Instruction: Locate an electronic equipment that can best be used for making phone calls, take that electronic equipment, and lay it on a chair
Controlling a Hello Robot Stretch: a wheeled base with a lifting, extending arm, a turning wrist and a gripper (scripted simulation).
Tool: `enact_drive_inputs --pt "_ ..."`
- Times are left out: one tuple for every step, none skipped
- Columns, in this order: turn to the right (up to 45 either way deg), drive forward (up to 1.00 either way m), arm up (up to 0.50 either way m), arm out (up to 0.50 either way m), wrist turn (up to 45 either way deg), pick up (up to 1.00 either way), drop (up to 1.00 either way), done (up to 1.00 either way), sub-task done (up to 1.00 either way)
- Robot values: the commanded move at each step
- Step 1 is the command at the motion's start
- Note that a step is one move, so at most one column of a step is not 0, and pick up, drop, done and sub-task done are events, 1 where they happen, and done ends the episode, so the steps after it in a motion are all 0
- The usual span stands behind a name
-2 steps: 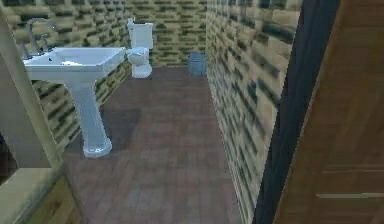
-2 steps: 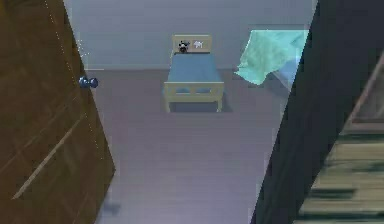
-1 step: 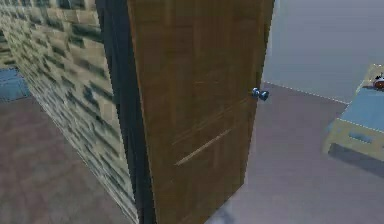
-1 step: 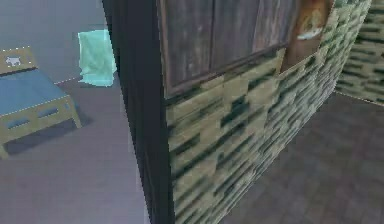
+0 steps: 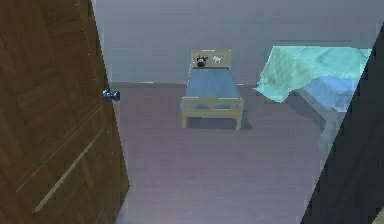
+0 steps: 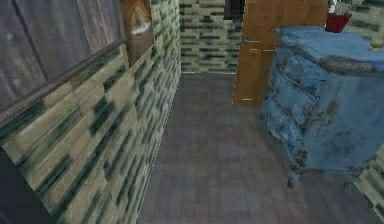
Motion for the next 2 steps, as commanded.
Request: enact_drive_inputs --pt "3.0 0.0 0.0 0.0 0.0 0.0 0.0 0.0 0.0" --pt "0.0 0.55 0.0 0.0 0.0 0.0 0.0 0.0 0.0"
